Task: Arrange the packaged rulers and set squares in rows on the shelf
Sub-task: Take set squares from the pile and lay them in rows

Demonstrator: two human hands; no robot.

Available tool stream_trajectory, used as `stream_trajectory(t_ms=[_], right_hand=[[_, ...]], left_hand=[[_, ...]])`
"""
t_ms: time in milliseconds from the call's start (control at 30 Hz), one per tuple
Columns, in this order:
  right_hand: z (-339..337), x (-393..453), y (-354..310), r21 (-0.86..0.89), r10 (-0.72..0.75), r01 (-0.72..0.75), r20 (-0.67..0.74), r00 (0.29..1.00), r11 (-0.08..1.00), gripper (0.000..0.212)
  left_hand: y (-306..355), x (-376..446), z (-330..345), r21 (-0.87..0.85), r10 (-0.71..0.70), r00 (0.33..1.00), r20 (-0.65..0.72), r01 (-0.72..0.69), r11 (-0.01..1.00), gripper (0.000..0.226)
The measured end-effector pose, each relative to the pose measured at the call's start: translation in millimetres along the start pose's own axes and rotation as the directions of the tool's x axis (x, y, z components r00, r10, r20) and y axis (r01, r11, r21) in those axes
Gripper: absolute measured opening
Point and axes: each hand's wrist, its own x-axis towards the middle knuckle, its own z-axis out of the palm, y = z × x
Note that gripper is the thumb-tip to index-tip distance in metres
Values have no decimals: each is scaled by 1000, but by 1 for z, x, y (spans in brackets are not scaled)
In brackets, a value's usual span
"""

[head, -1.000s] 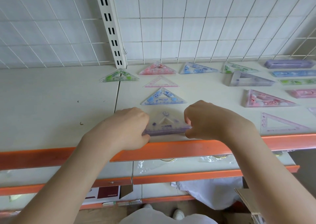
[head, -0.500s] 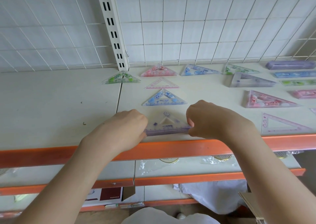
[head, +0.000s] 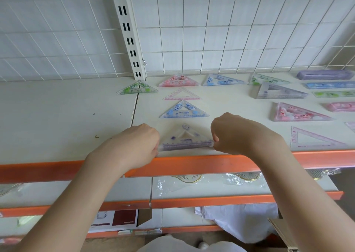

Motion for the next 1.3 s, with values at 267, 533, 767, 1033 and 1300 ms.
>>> stream_trajectory(t_ms=[267,533,767,1033,1300], right_hand=[[0,-1,4,39,2,-1,-6,1000,999,16],[1,1,3,34,-35,35,-11,999,999,14],[0,-2,4,13,-33,33,-13,999,999,15],[0,-4,6,20,9,-9,1,1000,1000,18],[-20,0,-9,27,-201,208,-161,966,978,30]], left_hand=[[1,3,1,59,-21,1000,-16,22,998,20],[5,4,6,121,24,998,-55,-17,992,14],[2,9,8,127,58,995,-86,-47,991,18],[3,5,0,13,6,999,-45,-6,1000,25],[2,-1,-7,-63,-24,997,-77,20,998,21]])
